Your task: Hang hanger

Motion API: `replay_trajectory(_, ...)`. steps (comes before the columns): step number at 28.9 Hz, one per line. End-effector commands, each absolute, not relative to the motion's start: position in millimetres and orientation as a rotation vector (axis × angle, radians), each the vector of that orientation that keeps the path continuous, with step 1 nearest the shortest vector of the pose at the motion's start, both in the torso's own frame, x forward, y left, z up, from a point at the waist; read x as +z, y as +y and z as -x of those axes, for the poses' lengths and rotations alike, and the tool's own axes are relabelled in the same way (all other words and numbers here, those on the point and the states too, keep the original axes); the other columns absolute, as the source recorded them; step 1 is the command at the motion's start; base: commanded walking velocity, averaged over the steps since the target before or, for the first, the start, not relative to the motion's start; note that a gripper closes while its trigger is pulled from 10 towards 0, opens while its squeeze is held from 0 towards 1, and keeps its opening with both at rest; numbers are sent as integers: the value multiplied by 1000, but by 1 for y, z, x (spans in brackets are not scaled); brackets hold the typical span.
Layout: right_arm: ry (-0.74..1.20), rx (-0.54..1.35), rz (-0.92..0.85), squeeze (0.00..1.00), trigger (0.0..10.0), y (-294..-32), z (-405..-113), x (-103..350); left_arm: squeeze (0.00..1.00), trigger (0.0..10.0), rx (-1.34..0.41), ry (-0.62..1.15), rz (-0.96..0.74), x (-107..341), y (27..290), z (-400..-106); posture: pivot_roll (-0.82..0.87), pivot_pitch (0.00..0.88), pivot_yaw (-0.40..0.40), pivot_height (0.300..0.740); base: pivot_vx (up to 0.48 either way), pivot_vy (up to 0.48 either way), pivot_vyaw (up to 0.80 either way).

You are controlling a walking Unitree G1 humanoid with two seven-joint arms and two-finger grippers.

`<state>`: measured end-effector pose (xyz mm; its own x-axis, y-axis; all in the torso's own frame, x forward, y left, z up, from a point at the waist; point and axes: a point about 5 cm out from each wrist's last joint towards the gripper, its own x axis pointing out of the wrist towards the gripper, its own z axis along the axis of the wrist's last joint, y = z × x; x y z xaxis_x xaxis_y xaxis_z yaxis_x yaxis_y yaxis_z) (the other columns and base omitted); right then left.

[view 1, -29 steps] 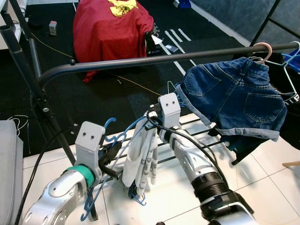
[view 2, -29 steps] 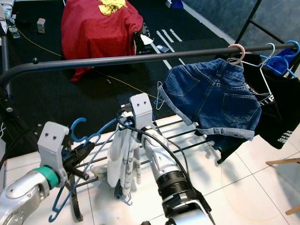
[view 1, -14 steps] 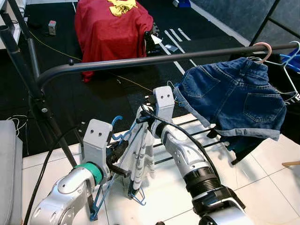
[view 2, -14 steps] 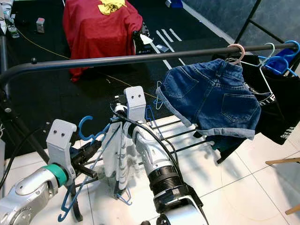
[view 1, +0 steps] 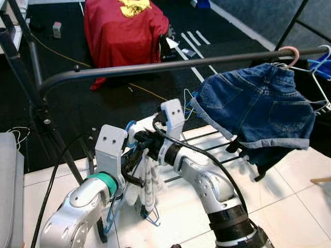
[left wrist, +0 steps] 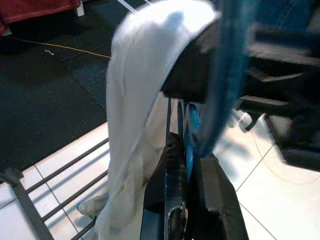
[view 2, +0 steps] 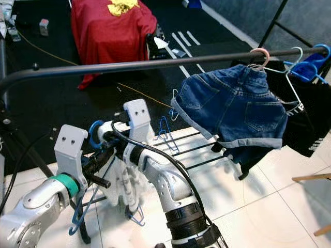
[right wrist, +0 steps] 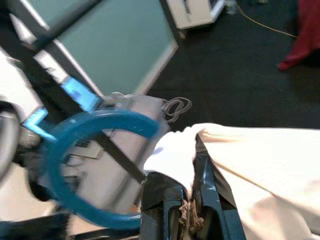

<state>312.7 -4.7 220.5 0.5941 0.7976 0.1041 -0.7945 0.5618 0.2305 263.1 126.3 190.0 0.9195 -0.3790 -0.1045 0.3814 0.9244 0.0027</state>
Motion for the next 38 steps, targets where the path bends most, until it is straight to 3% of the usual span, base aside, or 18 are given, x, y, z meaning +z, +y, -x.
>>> replay_trajectory(1, 12, 997, -300, 0, 10000, -3, -305, 221, 0, 10000, -401, 123, -21, 185, 124, -263, -20, 176, -16, 740, 0, 0, 0)
replay_trajectory(10, 11, 1186, -351, 0, 10000, -6, -281, 222, 0, 10000, -390, 127, 1, 182, 125, -266, -23, 170, -12, 740, 0, 0, 0)
replay_trajectory(15, 81, 1165, -188, 0, 10000, -11, -278, 202, 0, 10000, -375, 96, 24, 186, 125, -268, -25, 165, -14, 740, 0, 0, 0)
replay_trajectory(20, 67, 1048, 227, 0, 10000, -35, -284, 168, 0, 10000, -373, -11, 152, 201, 125, -271, -38, 158, -19, 740, 0, 0, 0)
replay_trajectory(24, 63, 1028, 265, 0, 10000, -39, -286, 165, 0, 10000, -380, -27, 168, 203, 124, -271, -39, 159, -19, 740, 0, 0, 0)
replay_trajectory(25, 54, 1009, 272, 110, 10000, -42, -287, 164, 0, 10000, -400, -41, 185, 206, 122, -269, -40, 158, -18, 740, 0, 0, 0)
replay_trajectory(26, 54, 1009, 272, 110, 10000, -42, -287, 164, 0, 10000, -400, -41, 185, 206, 122, -269, -40, 158, -18, 740, 0, 0, 0)
replay_trajectory(27, 28, 997, 257, 1000, 10000, -43, -289, 167, 0, 10000, -424, -51, 193, 208, 120, -268, -40, 159, -17, 740, 0, 0, 0)
replay_trajectory(35, -156, 1019, 154, 1000, 10000, -49, -286, 196, 0, 10000, -506, -79, 210, 212, 113, -263, -48, 158, -20, 740, 0, 0, 0)
replay_trajectory(36, -216, 1031, 113, 0, 10000, -55, -283, 208, 0, 10000, -539, -90, 209, 213, 110, -262, -53, 161, -22, 740, 0, 0, 0)
replay_trajectory(38, -265, 1028, 82, 0, 10000, -62, -282, 218, 0, 10000, -568, -97, 203, 214, 108, -260, -59, 165, -23, 740, 0, 0, 0)
